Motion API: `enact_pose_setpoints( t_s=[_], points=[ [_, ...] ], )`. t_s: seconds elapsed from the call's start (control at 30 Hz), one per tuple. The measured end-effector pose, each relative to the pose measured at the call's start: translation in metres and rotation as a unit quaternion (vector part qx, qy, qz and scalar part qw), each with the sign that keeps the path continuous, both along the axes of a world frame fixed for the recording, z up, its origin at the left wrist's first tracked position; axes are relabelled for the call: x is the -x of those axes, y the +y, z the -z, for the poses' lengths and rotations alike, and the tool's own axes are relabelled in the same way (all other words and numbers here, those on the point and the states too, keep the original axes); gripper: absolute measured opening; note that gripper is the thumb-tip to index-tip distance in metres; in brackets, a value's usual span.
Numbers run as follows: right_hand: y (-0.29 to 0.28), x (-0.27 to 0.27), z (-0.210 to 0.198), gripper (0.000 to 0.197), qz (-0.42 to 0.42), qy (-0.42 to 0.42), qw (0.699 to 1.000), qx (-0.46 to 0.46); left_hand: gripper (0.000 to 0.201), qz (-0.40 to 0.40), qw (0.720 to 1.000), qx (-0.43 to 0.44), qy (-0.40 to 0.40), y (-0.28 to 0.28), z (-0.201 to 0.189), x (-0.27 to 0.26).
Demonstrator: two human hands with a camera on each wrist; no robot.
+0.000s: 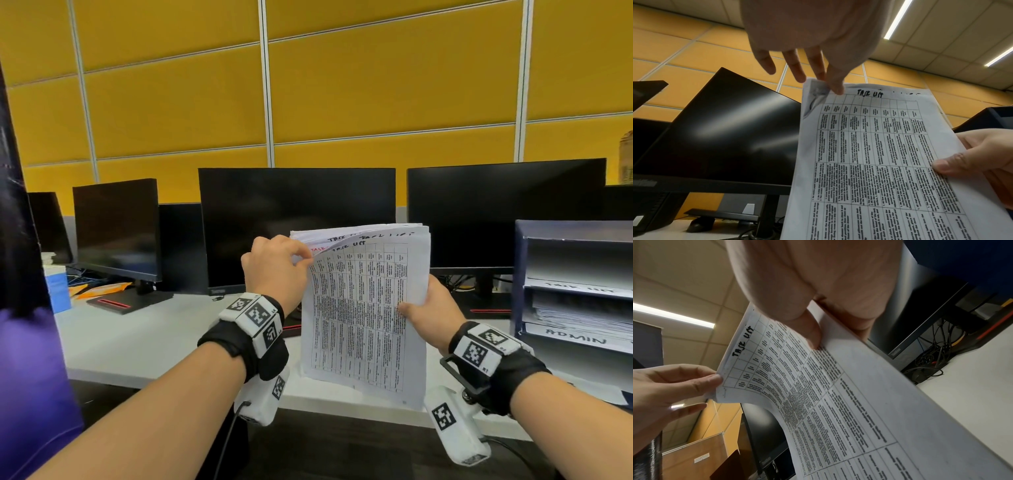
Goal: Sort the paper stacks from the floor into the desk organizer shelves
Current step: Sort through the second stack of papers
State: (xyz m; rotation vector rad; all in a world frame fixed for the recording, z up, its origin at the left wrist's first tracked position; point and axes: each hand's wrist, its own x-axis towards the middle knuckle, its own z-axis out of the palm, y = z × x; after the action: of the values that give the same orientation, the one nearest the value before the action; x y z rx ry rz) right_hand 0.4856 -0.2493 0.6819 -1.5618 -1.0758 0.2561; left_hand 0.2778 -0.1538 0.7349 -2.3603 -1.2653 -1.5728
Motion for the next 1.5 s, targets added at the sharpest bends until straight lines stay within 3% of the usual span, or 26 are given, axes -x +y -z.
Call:
enact_pose_setpoints(
  t_s=[0.2,0.5,0.8,1.0,1.17,1.27,1.4,1.5],
  points=[
    [0.000,-0.003,0.001,0.047,0.007,0.007,1.000,0.003,0.028,0.104,0.991,0.073,-0.042,0.009,0.008,-0.004],
    [0.003,-0.008,0.003,0.048,0.008,0.009,1.000,0.010,0.014,0.146,0.984,0.065,-0.080,0.016,0.009,-0.007],
    [0.000,-0.015,0.003,0.050,-0.008,0.015,1.000,0.011,0.018,0.142,0.988,0.059,-0.024,0.023,0.008,-0.007],
    [-0.004,-0.024,0.002,0.047,-0.016,0.016,1.000,0.004,0.034,0.118,0.986,0.098,0.069,0.025,-0.001,-0.006],
    [-0.003,-0.030,0.003,0.043,-0.020,0.024,1.000,-0.001,0.071,0.133,0.980,0.144,-0.019,0.033,-0.003,-0.008],
    [0.000,-0.033,0.004,0.044,-0.010,0.026,1.000,-0.007,0.071,0.177,0.960,0.175,-0.126,0.033,-0.001,-0.006],
    [0.003,-0.043,0.007,0.044,0.012,0.052,0.998,-0.015,0.046,0.197,0.921,0.230,-0.245,0.035,0.006,-0.002],
    [0.003,-0.052,0.012,0.044,0.023,0.057,0.998,-0.029,0.071,0.200,0.894,0.269,-0.298,0.044,0.020,-0.001]
  ],
)
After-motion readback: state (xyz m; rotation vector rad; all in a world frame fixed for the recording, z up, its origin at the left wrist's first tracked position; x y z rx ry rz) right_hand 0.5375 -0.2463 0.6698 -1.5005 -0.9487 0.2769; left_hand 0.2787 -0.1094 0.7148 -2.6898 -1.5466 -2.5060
